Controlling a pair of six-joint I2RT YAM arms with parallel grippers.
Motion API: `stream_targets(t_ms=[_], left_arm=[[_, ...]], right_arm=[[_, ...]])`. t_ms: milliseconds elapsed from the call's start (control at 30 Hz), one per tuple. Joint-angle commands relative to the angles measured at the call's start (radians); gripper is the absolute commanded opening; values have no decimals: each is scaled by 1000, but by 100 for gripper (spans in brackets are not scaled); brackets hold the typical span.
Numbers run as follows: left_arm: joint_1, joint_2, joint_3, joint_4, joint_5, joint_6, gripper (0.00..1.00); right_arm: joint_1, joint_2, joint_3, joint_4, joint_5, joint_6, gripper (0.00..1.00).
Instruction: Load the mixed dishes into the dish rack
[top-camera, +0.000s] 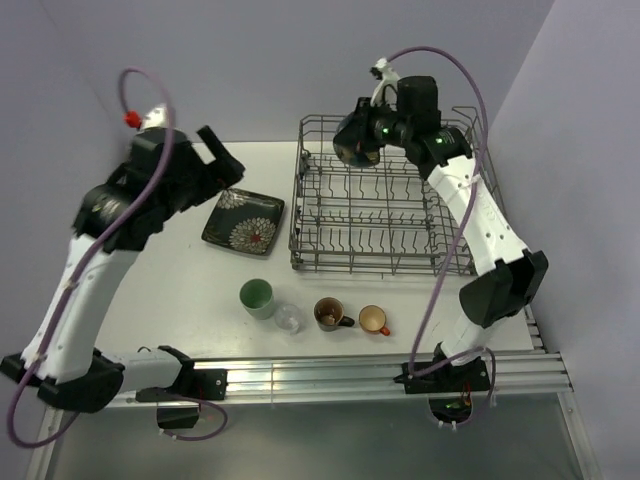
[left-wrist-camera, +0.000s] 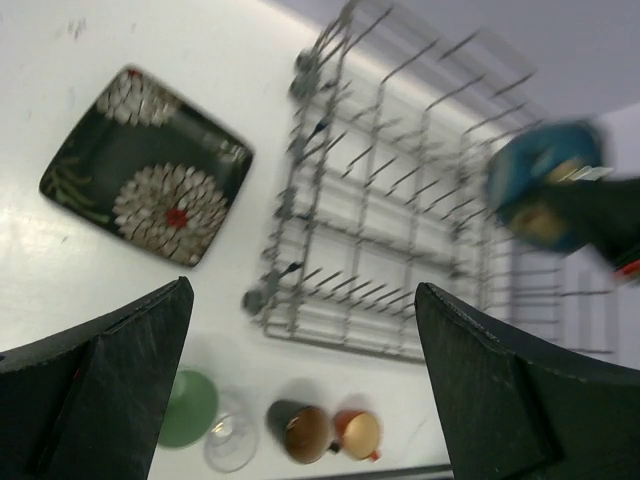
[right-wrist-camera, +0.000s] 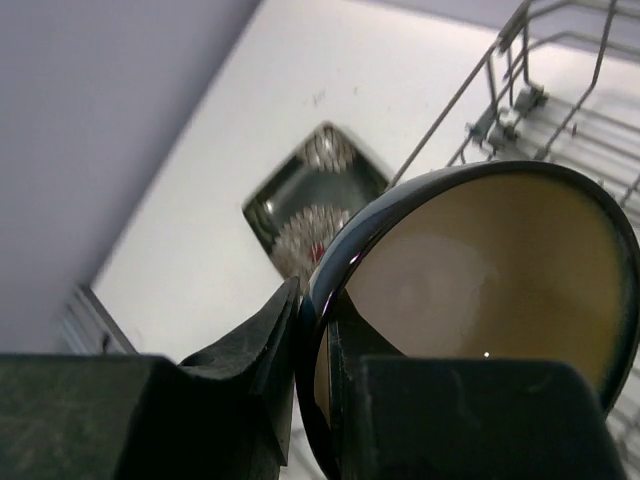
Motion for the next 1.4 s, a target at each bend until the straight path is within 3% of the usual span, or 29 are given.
stream_targets(t_ms=[0, 133, 167, 267, 400, 700, 933, 1033, 1367], left_arm=[[14, 94, -90, 24, 90, 108, 99], [68, 71, -165, 91, 182, 154, 98], [89, 64, -183, 108, 205, 158, 98], [122, 56, -246, 139, 265, 159, 98], [134, 74, -274, 153, 292, 174, 98], [143, 134, -285, 160, 322, 176, 98], [166, 169, -271, 144, 323, 148, 97], [168, 191, -266, 101, 314, 135, 95], [171, 203, -308, 99, 323, 98, 91]], right_arm=[[-105, 65, -36, 411, -311, 226, 0], [-247, 159, -102, 752, -488, 544, 0], [-265, 181, -134, 904, -524, 612, 0], [-320, 266, -160, 1114, -552, 821, 0], [-356, 342, -186, 1241, -537, 929, 0], [-388, 412, -252, 1363, -502, 1011, 0], [-400, 353, -442, 1400, -433, 998, 0], [-402, 356, -502, 1490, -425, 1038, 0], [-456, 377, -622, 1608, -400, 1093, 0]])
